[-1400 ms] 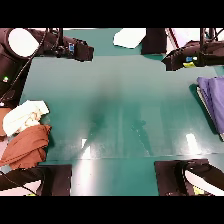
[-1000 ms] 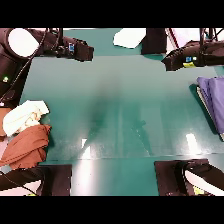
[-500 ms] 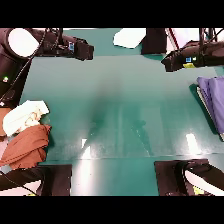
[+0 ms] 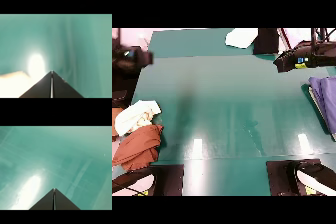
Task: Fold the shirts.
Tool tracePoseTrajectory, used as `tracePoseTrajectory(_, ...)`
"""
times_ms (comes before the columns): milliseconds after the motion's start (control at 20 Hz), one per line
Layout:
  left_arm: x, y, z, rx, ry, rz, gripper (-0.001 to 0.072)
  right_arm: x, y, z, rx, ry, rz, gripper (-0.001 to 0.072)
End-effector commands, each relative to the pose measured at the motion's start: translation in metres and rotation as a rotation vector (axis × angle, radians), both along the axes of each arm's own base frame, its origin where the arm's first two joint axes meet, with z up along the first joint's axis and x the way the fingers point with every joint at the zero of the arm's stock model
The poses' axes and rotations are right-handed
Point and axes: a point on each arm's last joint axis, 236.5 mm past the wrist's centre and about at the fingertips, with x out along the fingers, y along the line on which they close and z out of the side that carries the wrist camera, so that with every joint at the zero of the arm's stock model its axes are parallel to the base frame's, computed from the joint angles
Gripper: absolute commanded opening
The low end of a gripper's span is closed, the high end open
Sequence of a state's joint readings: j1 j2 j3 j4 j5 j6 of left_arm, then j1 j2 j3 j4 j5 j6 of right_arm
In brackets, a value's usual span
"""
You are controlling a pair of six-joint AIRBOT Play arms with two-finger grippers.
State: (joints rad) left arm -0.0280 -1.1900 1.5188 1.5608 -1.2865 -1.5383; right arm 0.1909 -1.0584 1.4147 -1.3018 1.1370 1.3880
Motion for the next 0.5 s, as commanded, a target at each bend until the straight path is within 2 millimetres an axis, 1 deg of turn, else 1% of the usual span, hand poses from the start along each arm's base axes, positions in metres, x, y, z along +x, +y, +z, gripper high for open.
tracePoseTrajectory(0,-0.074,0.079,-0.083,0.043,0.328,0.157,0.0414,0.001,0.000,-0.002,0.000,0.002,-0.001,0.0019)
tracePoseTrajectory(50,-0.087,0.091,-0.108,0.039,0.388,0.196,0.0720,0.002,0.000,-0.002,0.000,0.002,-0.001,0.0020)
tracePoseTrajectory(100,-0.097,0.101,-0.133,0.033,0.423,0.229,0.0670,0.002,0.000,-0.002,0.000,0.002,-0.001,0.0019)
tracePoseTrajectory(150,-0.103,0.108,-0.153,0.028,0.436,0.250,0.0671,0.002,0.000,-0.002,0.000,0.002,-0.001,0.0020)
tracePoseTrajectory(200,-0.105,0.114,-0.168,0.027,0.431,0.265,0.0671,0.002,0.000,-0.002,0.000,0.002,-0.001,0.0019)
tracePoseTrajectory(250,-0.105,0.119,-0.179,0.027,0.420,0.278,0.0671,0.002,0.000,-0.002,0.000,0.002,-0.001,0.0020)
tracePoseTrajectory(350,-0.101,0.122,-0.190,0.027,0.389,0.291,0.0671,0.001,0.000,-0.002,0.000,0.003,0.000,0.0020)
tracePoseTrajectory(450,-0.097,0.123,-0.191,0.023,0.366,0.303,0.0670,0.001,0.000,-0.002,0.000,0.003,-0.001,0.0020)
